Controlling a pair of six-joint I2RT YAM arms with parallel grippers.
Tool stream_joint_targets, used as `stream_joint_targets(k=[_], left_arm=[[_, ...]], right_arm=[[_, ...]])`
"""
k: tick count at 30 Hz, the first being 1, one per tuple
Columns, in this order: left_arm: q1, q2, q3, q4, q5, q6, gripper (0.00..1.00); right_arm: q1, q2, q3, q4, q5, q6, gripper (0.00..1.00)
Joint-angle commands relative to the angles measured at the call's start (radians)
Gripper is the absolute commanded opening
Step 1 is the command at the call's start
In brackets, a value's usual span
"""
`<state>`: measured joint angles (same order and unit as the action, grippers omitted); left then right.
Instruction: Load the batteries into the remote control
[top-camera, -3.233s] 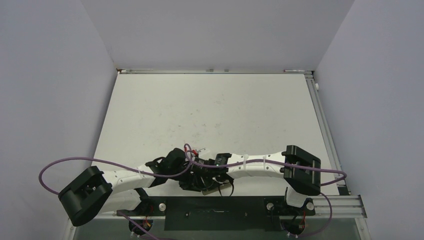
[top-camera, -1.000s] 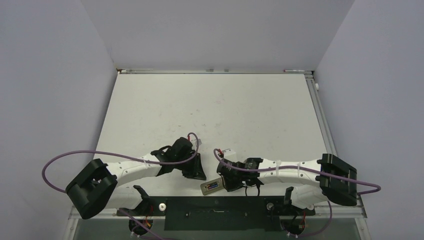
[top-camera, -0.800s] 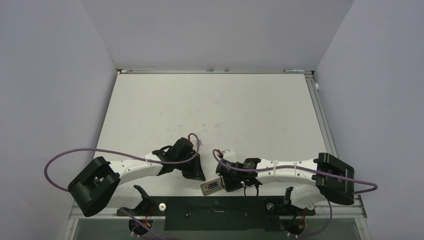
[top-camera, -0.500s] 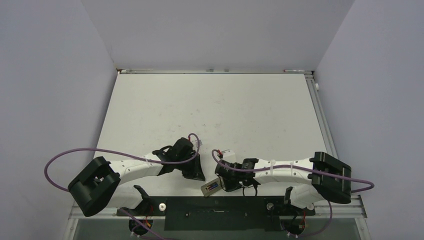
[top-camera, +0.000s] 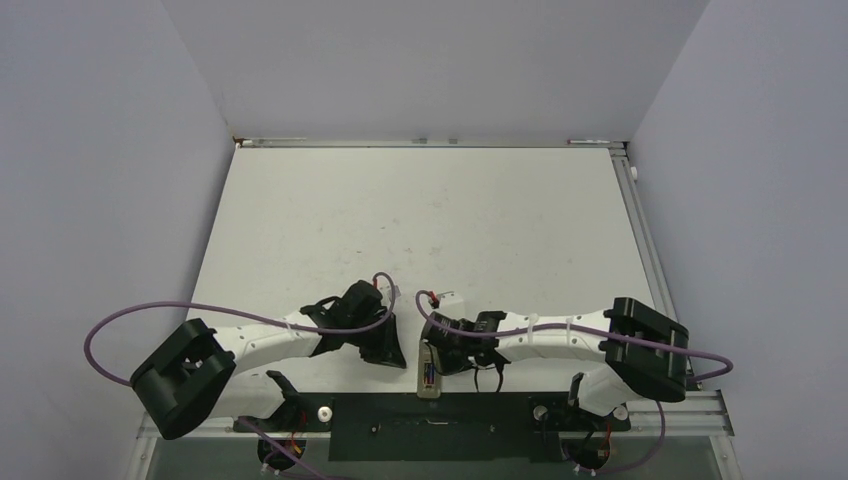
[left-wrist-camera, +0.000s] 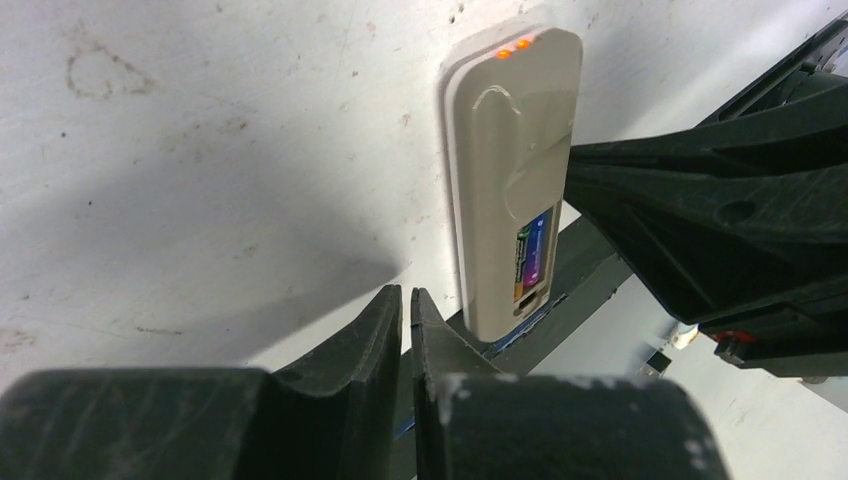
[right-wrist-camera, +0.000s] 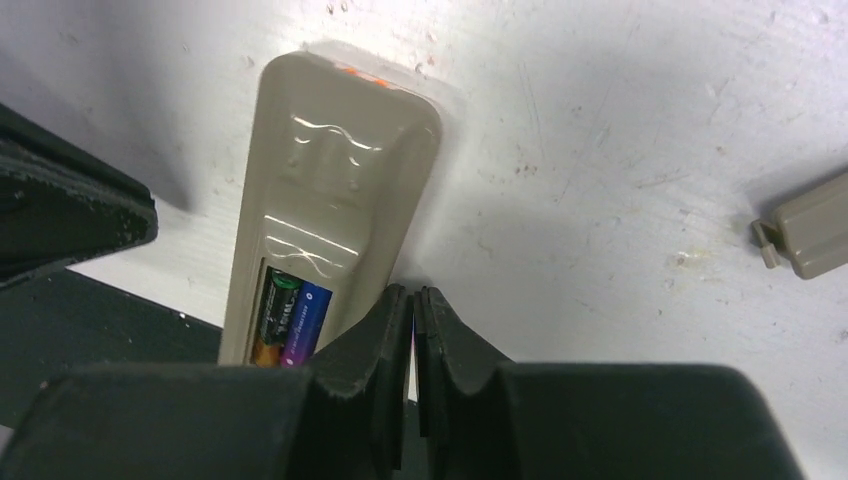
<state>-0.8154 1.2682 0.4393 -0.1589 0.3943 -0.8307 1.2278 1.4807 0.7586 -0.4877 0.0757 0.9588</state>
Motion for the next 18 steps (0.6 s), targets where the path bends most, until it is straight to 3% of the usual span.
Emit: stream_joint_targets(k=[1, 18], left_arm=[[-0.003, -0.036, -0.011, 0.000, 0.020, -0.008, 0.06], [-0.071, -0.050, -0.042, 0.034, -0.022, -0.094, 0.09]], right_arm=[[-0.018, 0.026, 0.042, 0.034, 0.042, 0.000, 0.09], [-0.048, 0.085, 0.104, 0.047, 0.031, -0.051, 0.09]])
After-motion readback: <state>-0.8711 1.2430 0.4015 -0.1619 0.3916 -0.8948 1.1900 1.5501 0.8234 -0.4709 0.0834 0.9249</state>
